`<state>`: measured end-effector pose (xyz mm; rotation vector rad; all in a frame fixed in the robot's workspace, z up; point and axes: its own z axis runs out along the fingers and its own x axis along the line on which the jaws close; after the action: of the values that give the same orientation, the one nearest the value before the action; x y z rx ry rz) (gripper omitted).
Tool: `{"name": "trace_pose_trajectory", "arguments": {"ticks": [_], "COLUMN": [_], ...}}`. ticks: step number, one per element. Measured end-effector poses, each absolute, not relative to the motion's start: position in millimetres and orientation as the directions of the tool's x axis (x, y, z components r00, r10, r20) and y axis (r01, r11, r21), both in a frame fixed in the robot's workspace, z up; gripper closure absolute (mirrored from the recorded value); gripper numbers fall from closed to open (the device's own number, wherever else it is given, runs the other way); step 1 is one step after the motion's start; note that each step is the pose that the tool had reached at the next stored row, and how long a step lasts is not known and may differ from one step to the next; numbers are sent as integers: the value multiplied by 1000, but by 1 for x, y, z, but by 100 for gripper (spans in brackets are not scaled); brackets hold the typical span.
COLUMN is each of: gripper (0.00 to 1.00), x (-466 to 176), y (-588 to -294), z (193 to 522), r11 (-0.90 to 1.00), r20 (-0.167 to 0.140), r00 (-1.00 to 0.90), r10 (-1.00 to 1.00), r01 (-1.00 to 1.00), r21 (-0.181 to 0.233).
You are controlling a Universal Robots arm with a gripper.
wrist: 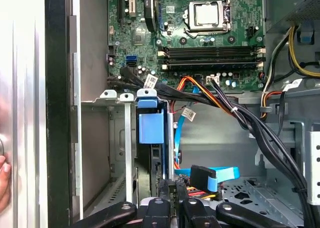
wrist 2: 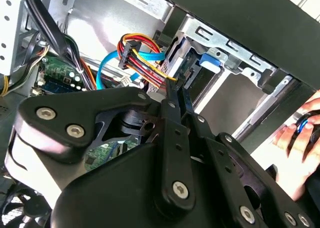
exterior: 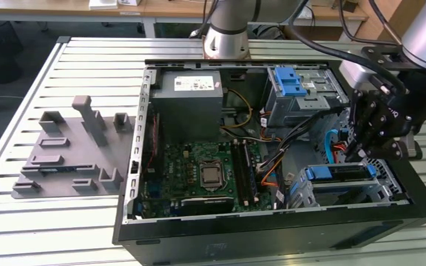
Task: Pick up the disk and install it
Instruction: 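Insert the first disk wire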
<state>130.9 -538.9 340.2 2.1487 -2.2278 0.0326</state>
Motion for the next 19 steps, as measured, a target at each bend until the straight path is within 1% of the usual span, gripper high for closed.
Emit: {"name": "trace_pose_trajectory", "arguments": {"ticks": [9, 19], "gripper": [84, 84], "x": [131, 132], "y": [-541, -546], "z": [339, 337], "r11": [63, 34], "r20": [48, 48], "r00": [-63, -33], "r10": [-997, -998], "r01": [-998, -999], "r21": [17, 17]}}
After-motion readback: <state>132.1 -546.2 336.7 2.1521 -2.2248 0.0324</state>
